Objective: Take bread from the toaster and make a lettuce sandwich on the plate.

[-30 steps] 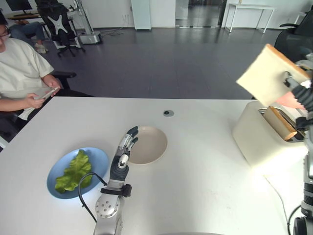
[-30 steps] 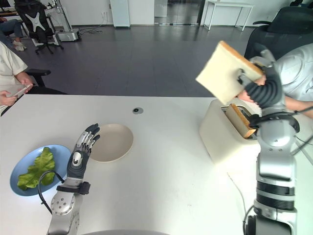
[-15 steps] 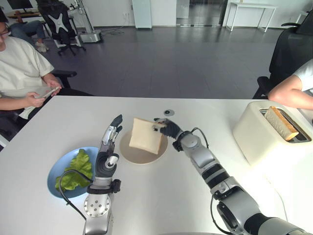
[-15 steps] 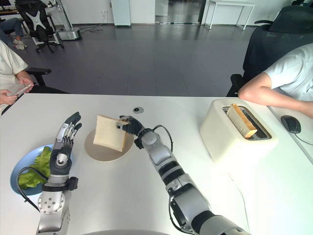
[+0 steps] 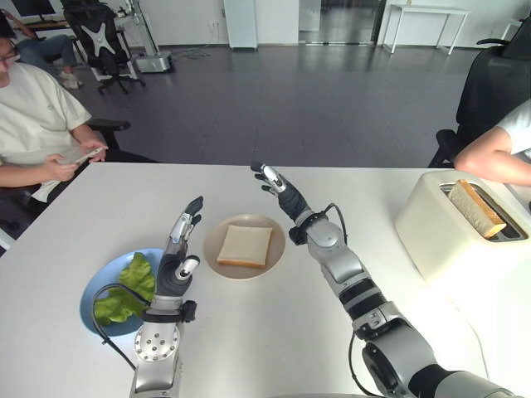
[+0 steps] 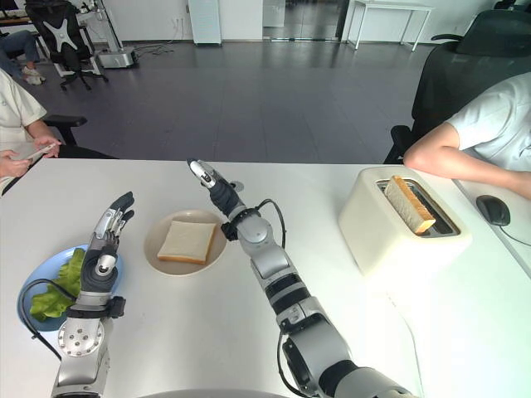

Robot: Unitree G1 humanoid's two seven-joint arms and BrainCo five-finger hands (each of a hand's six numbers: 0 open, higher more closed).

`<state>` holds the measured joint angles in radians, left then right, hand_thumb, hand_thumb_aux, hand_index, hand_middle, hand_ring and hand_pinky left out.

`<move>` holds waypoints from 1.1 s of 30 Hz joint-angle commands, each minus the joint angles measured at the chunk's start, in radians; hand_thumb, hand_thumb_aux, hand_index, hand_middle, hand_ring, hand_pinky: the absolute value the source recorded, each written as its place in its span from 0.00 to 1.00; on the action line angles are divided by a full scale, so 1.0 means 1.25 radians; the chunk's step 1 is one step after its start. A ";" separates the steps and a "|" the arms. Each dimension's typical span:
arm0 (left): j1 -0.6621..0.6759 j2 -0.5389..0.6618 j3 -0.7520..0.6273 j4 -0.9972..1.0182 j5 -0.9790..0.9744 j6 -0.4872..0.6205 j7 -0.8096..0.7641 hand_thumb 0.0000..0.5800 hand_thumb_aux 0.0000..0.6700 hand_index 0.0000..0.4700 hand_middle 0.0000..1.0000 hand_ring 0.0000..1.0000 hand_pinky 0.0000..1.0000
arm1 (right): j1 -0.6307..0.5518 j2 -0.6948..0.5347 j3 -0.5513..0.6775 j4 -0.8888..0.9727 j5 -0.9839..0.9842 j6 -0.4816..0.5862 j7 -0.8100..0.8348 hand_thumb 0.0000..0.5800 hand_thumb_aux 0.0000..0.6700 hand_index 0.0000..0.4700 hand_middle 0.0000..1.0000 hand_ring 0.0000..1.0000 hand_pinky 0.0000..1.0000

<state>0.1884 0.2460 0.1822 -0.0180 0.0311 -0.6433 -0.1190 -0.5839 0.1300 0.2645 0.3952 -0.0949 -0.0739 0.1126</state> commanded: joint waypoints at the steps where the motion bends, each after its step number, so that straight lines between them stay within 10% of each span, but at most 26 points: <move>1: 0.001 0.156 0.084 0.105 0.091 0.040 -0.009 0.00 0.00 0.00 0.00 0.00 0.00 | 0.133 -0.057 -0.036 -0.182 -0.035 0.030 -0.041 0.00 0.00 0.00 0.00 0.00 0.00; 11: 0.074 0.522 0.146 0.306 0.370 0.019 0.029 0.00 0.00 0.00 0.00 0.00 0.00 | 0.497 -0.062 -0.165 -0.469 0.057 0.106 -0.095 0.00 0.00 0.00 0.00 0.00 0.00; 16: 0.085 0.576 0.072 0.385 0.491 0.062 0.091 0.71 0.46 0.46 0.00 0.00 0.00 | 0.540 -0.054 -0.175 -0.558 0.087 0.146 -0.098 0.00 0.00 0.00 0.00 0.00 0.00; 21: 0.072 0.619 -0.013 0.450 0.589 0.107 0.158 0.96 0.79 0.79 0.00 0.00 0.00 | 0.551 -0.061 -0.200 -0.611 0.106 0.176 -0.098 0.00 0.00 0.00 0.00 0.00 0.00; 23: 0.056 0.636 -0.048 0.484 0.617 0.119 0.196 1.00 1.00 1.00 0.00 0.00 0.00 | 0.553 -0.061 -0.203 -0.624 0.110 0.185 -0.099 0.00 0.00 0.00 0.00 0.00 0.00; 33: 0.017 0.672 -0.102 0.470 0.578 0.114 0.247 1.00 1.00 1.00 0.00 0.00 0.00 | 0.553 -0.061 -0.208 -0.634 0.115 0.191 -0.100 0.00 0.00 0.00 0.00 0.00 0.00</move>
<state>0.2195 1.0701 0.0692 0.5897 0.7649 -0.4867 0.1899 0.1047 0.0538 0.0081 -0.3903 0.0399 0.1530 -0.0088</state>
